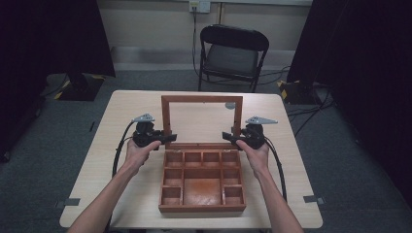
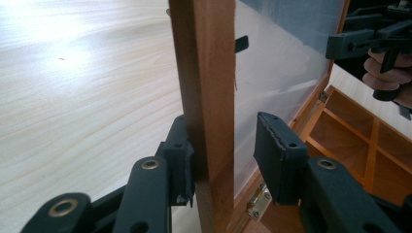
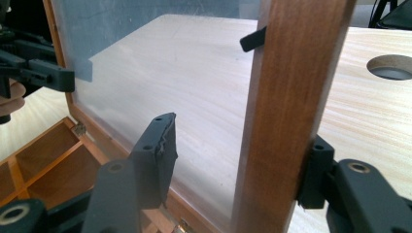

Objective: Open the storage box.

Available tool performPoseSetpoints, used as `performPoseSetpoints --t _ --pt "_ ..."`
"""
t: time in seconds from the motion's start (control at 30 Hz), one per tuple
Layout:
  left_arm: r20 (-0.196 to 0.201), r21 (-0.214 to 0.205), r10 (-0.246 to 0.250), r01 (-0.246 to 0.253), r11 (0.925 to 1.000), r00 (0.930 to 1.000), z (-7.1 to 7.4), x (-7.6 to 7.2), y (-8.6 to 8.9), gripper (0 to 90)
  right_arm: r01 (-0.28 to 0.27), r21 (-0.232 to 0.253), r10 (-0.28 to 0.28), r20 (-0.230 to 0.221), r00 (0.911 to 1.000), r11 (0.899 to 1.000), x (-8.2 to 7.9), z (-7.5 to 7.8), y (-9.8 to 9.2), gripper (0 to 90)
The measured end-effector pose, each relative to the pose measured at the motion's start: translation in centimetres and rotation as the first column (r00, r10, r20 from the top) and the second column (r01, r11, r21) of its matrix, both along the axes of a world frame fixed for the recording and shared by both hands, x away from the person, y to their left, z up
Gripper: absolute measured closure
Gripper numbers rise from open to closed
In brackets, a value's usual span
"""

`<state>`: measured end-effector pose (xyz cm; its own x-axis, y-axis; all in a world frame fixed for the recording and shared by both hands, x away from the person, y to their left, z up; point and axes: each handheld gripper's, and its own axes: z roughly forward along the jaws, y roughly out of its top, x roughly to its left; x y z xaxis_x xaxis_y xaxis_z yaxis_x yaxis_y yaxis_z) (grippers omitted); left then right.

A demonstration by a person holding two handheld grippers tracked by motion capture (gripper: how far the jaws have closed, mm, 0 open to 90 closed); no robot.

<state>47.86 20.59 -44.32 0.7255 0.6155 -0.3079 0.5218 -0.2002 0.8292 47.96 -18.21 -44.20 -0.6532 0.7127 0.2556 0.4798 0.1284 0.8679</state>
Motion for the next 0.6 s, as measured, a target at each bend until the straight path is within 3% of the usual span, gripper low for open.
performPoseSetpoints --t 0.13,0.6 --pt "-0.004 0.01 -0.002 0.002 1.0 1.0 0.2 0.6 0.0 60.0 0.008 0.014 -0.008 -0.012 0.9999 1.0 0.4 -0.2 0.1 42.0" --pt "-0.034 -0.021 0.012 -0.012 0.9997 0.9993 -0.3 1.4 0.0 59.0 0.017 0.01 -0.017 -0.02 0.9997 1.0 0.9 -0.5 0.2 39.9"
